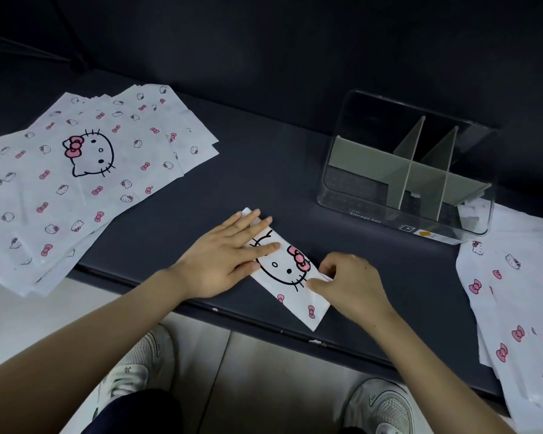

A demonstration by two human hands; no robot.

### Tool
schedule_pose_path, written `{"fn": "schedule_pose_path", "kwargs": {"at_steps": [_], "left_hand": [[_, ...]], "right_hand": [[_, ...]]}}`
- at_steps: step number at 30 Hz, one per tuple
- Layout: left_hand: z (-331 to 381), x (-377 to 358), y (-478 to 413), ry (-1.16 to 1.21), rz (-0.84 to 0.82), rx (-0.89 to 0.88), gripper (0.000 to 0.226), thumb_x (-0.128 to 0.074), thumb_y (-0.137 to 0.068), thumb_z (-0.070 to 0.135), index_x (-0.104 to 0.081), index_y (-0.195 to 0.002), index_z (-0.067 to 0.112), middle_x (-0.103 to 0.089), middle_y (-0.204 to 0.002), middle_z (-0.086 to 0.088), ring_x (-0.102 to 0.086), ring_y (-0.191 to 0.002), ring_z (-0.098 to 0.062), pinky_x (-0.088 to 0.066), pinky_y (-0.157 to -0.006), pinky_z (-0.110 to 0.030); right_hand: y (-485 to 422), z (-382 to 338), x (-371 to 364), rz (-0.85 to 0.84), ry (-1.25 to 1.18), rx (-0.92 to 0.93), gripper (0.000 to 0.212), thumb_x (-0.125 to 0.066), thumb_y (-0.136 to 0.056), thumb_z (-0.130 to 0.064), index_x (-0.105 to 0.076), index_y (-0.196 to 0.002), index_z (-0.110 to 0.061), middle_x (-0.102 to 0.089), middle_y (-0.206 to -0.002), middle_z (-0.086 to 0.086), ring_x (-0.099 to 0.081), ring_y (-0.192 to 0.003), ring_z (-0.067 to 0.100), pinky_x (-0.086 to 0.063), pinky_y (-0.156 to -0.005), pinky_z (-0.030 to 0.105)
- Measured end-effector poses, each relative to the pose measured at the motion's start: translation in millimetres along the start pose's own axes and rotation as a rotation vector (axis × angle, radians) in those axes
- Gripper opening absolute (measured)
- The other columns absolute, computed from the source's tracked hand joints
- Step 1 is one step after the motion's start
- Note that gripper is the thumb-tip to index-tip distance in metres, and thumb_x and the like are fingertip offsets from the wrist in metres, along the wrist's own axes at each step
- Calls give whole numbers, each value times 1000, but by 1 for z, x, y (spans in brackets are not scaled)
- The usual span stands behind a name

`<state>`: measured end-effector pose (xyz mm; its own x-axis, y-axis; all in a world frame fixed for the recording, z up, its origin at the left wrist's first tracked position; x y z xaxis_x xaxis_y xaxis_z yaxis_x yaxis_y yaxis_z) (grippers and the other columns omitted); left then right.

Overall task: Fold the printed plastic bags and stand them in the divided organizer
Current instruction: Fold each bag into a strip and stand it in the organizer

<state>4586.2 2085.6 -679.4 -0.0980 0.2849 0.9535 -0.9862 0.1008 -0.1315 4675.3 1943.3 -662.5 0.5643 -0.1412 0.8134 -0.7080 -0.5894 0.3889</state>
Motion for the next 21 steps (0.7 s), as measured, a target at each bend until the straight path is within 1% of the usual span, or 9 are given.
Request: {"fn": "schedule_pose_path", "kwargs": {"at_steps": [3,7,10,13,15,17,18,20,21], "left_hand": [[2,8,1,79,87,23,42,-42,-96,38,-57,-132,24,-36,-152,-6,-20,-144,-22,-10,-120,-33],[8,38,11,373,306,146,30,-57,-85,25,-72,-110,14,-61,-129,-2,-51,-127,-18,-37,-109,-34],[47,29,22,508,228,59,41,-53,-76,12,-70,-114,13,-64,-124,4,-53,-122,-11,-39,-106,-26],[57,15,25,456,207,88,40,-62,-84,26,-65,-123,18,-63,-126,7,-53,-121,-7,-40,-104,-22],[52,17,24,446,268,143,40,-54,-92,44,-68,-119,17,-67,-116,9,-59,-110,-2,-42,-97,-15],[40,21,25,529,302,299,55,-41,-95,56,-73,-100,13,-67,-84,16,-60,-80,2,-43,-75,-9],[31,18,27,604,296,410,64,-38,-93,62,-70,-86,8,-57,-67,13,-52,-64,-1,-39,-62,-12],[15,3,33,788,265,608,75,-36,-90,66,-56,-76,-4,-40,-60,10,-37,-58,-4,-33,-58,-22],[9,-3,34,870,256,667,78,-37,-89,68,-53,-79,-8,-43,-65,10,-38,-63,-4,-34,-61,-26]], "right_hand": [[6,11,-15,-104,-360,-111,17,-71,-79,-12,-55,-77,-16,-66,-76,1,-56,-59,11,-41,-47,23],[15,20,-23,-154,-790,-265,28,-72,-77,4,-57,-97,-10,-70,-79,9,-63,-55,12,-43,-40,23],[22,20,-28,-169,-948,-350,32,-71,-77,8,-58,-100,-11,-67,-76,6,-64,-54,11,-46,-42,21],[29,14,-32,-196,-1051,-413,30,-69,-79,8,-59,-101,-10,-66,-81,9,-65,-56,12,-48,-44,20],[32,4,-32,-222,-1155,-432,24,-67,-81,7,-60,-100,-7,-67,-80,10,-66,-53,12,-49,-44,19],[31,-8,-24,-236,-1204,-375,14,-65,-86,-5,-62,-99,-5,-69,-71,9,-66,-52,13,-50,-45,19],[29,-12,-17,-220,-1159,-316,14,-64,-88,-19,-64,-98,-8,-70,-70,7,-66,-54,13,-50,-46,21],[22,-16,2,-138,-947,-176,30,-56,-84,-48,-68,-94,-22,-71,-77,-4,-64,-64,8,-48,-53,20],[17,-19,10,-90,-854,-108,33,-53,-81,-55,-68,-95,-28,-71,-84,-10,-63,-70,2,-47,-59,18]]}}
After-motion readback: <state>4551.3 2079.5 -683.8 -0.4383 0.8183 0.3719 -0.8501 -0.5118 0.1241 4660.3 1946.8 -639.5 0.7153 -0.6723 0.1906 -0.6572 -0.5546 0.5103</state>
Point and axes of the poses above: each hand's wrist, its own y-axis away from the middle knuckle, its own x-axis out of the back of the hand, z = x × y, the point moved 10 cm from there along -y, towards the middle knuckle
